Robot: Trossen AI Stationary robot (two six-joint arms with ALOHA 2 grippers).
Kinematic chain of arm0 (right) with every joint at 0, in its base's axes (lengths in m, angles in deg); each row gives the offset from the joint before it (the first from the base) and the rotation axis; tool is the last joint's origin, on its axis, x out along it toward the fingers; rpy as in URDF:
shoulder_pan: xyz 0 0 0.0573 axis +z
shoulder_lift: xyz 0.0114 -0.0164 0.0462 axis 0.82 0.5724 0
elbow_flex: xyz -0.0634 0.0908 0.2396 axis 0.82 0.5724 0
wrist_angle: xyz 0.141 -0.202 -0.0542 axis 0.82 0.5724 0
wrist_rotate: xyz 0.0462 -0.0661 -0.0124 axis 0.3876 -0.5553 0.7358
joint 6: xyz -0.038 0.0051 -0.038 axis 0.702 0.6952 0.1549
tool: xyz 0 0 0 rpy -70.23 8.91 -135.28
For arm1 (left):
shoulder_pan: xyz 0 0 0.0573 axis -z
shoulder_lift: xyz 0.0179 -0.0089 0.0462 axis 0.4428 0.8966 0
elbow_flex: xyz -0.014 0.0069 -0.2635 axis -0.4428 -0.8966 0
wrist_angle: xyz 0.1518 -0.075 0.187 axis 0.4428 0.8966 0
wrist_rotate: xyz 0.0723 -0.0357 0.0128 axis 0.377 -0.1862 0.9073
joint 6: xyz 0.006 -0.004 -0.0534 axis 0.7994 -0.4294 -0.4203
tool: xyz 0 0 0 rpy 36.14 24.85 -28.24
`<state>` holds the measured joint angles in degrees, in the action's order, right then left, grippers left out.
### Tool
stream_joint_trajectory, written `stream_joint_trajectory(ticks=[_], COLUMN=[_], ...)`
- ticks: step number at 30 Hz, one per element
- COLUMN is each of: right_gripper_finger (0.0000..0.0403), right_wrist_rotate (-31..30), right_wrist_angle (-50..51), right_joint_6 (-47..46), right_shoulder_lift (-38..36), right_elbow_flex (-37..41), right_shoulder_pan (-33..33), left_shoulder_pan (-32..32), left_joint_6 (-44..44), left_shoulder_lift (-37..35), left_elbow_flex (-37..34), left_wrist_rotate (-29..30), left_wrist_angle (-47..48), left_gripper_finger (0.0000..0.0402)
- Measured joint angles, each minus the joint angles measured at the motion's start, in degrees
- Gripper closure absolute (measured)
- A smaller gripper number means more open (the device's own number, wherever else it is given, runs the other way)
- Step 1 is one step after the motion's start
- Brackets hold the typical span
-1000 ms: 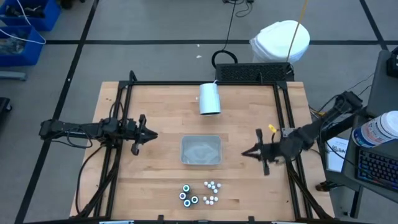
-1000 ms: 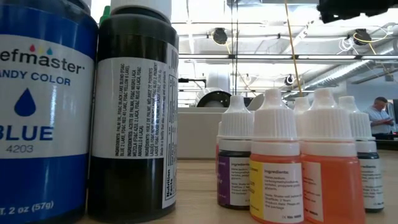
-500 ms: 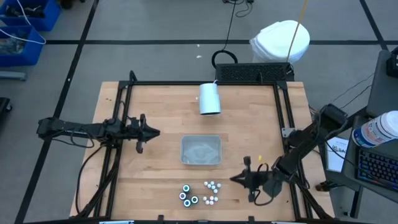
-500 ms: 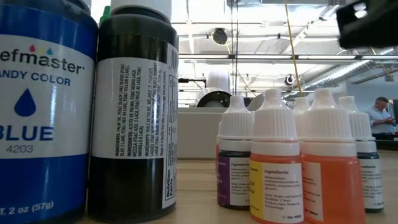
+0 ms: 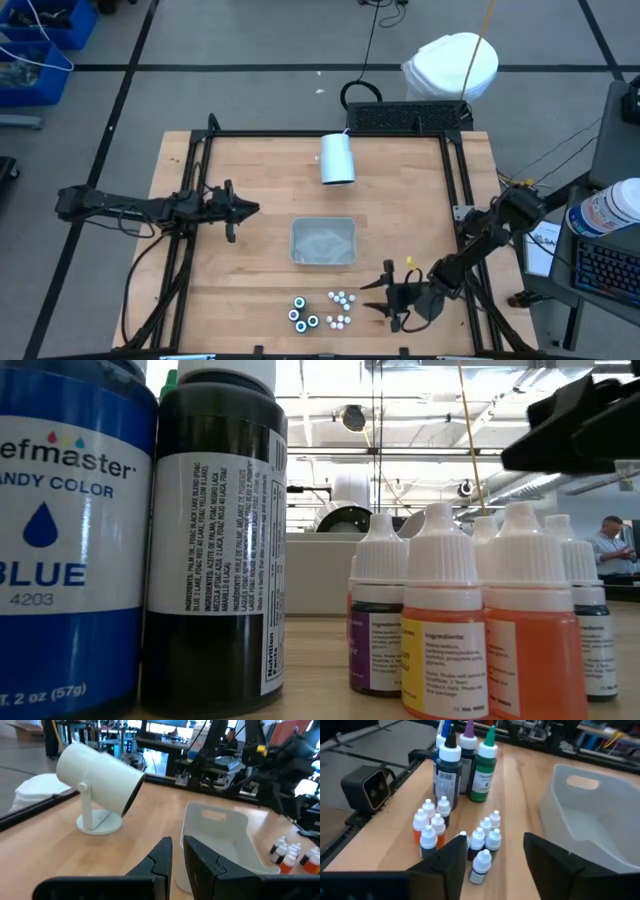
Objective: Pick & Place food coloring
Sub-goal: Put the large purple food coloring bottle into the gray bin
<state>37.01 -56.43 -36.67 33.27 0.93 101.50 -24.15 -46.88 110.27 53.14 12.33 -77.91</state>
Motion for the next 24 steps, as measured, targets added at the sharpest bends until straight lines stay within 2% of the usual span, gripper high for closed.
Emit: stream_joint_trajectory(ticks=[3,11,24], right_gripper_finger=[0.0197,0.0201,0.0201], right_wrist_rotate=[2.6,2.6,4.1], right_wrist_angle=[-3.0,-4.8,-7.6], right_joint_6=[-0.9,-1.1,-1.5], right_shoulder_lift=[1.7,4.0,6.6], right_elbow_flex=[0.0,0.0,0.0], right_shoulder_pan=[-0.9,-1.9,-2.9], left_shoulder_pan=[0.0,0.0,0.0], left_joint_6=[2.1,5.1,4.7], left_shoulder_lift=[0.0,0.0,0.0], left_elbow_flex=[0.0,0.0,0.0], left_wrist_rotate=[0.0,0.0,0.0], left_wrist_angle=[-1.7,-3.8,-3.7], left_gripper_finger=[0.0350,0.0350,0.0350])
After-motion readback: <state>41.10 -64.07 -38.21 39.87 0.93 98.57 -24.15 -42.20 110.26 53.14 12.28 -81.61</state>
